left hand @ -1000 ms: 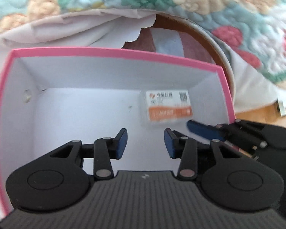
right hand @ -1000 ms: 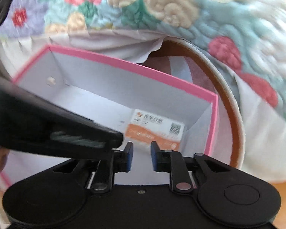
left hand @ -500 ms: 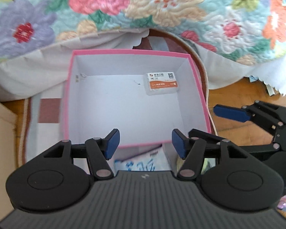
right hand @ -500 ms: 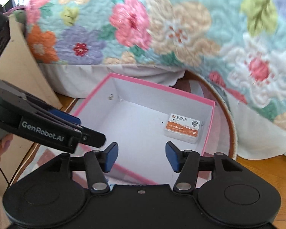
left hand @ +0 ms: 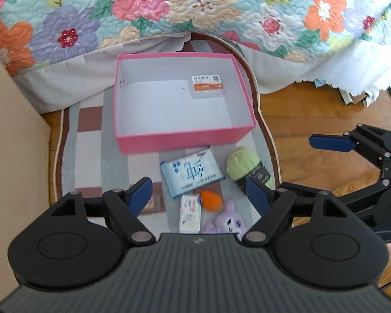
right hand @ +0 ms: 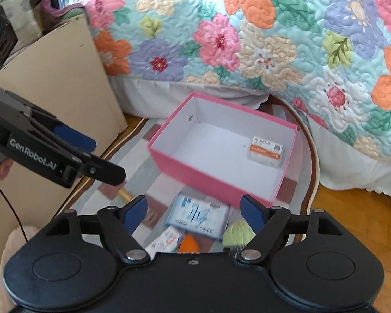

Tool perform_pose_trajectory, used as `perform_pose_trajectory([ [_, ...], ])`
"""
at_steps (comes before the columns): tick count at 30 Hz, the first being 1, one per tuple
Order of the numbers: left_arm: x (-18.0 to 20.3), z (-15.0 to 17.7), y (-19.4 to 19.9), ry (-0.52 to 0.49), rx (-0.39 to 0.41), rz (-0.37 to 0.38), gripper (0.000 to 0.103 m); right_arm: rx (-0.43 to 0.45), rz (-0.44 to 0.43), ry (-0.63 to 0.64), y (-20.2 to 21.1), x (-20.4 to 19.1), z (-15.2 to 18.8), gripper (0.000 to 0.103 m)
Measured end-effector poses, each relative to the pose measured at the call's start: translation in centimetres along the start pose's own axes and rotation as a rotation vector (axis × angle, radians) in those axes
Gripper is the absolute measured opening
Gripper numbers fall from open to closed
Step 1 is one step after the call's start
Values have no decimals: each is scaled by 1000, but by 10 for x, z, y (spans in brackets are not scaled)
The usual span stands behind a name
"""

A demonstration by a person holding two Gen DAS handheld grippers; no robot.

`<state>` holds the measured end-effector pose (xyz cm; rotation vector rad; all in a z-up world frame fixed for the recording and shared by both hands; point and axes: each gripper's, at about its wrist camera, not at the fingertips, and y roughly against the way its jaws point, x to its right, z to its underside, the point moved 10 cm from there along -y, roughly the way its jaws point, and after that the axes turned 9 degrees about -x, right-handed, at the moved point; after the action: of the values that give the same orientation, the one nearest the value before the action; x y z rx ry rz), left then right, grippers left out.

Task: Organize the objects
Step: 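Withdraw the left tool and move it toward the purple plush toy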

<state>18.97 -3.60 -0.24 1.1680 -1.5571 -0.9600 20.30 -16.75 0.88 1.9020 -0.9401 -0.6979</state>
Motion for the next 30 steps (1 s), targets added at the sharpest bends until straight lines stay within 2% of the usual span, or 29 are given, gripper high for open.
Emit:
perform_pose_trajectory([
  [7,7,40,14,-26,-6,22,85,-27,-13,58,24,-29,33,88],
  [9,11,49,13,-33,-23,48,85,-31,-10,78,26,-37,43,90],
  [13,15,64,7,-47,-34,52,86,-41,0,79,23,-49,64,90],
  [18,13,83,-17,-49,-67,42,88,-81,9,112,14,-60,87,90],
  [23,16,98,-45,-41,-79,90,91,-91,-28,107,-3,-63,103,90],
  [30,23,104,-85,-51,-65,105,91,-142,31,75,-51,-46,123,90],
])
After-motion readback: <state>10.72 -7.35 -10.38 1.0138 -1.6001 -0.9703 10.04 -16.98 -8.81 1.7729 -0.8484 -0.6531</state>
